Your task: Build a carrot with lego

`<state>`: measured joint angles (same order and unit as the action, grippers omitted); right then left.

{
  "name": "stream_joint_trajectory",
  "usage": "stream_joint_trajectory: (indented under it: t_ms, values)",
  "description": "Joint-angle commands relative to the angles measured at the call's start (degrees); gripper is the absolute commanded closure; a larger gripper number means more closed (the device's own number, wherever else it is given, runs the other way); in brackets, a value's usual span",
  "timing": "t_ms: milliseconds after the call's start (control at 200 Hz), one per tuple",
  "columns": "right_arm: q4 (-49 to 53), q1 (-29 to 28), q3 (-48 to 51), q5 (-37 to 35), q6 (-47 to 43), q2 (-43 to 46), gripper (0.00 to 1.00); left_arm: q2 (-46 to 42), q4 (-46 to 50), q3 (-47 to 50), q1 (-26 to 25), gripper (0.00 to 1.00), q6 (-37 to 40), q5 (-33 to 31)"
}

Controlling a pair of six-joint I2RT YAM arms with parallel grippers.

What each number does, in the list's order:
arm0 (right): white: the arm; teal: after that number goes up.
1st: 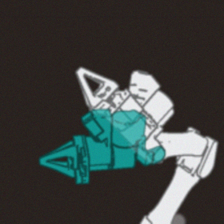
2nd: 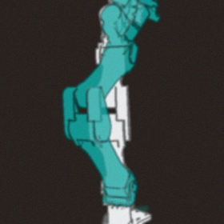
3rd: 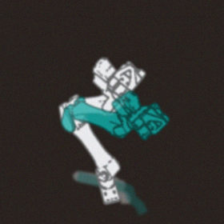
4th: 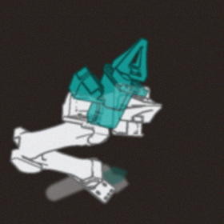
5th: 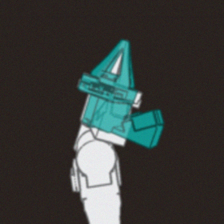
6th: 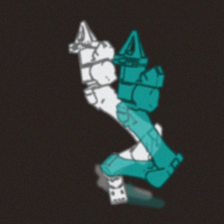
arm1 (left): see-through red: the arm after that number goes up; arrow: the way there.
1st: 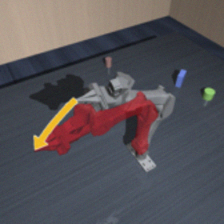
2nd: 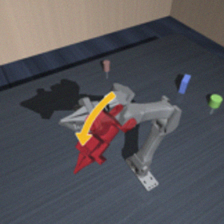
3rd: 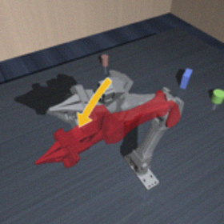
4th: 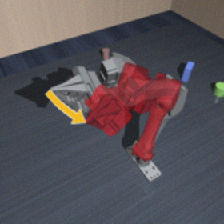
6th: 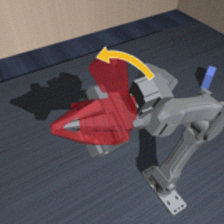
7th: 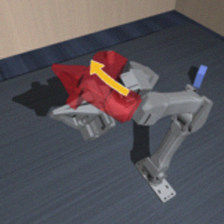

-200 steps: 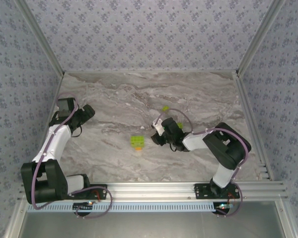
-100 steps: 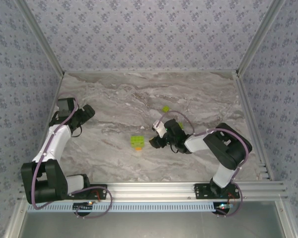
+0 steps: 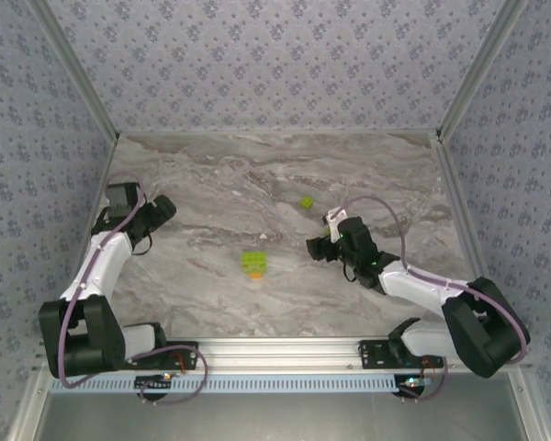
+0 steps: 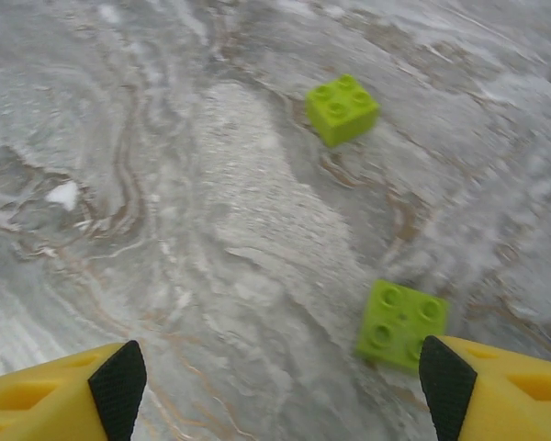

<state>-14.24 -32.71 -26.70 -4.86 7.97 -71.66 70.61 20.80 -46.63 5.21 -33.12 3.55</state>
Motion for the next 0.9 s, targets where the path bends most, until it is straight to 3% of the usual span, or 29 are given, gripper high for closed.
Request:
stream_joint_trajectory:
  t_ms: [0,195,535,790,899]
  values:
    - [8.4,1.9,-3.0,-4.1,4.5,-2.2,0.17,-0.6,-0.3,-0.4,0.1,0.08,-0.5,0.9]
    - [11.1,2.3,-7.8,-9.6,9.0,-9.4,0.18,-0.8,-0.1,-0.4,0.0,0.08,-0.5,0.8]
    - [-6.7,1.7,-1.8,-10.8,8.4,-17.2,0.19,0.0,-0.5,-0.8,0.0,0.08,-0.5,1.2]
    - [-10.2,0.7,-3.7,-12.5,5.9,-22.9,0.22,0.1,-0.4,-0.7,0.0,0.08,-0.4,0.9]
    - [-10.3,1.0,-4.6,-12.1,6.1,-24.1,0.28,0.3,-0.4,-0.7,0.0,0.08,-0.4,1.0]
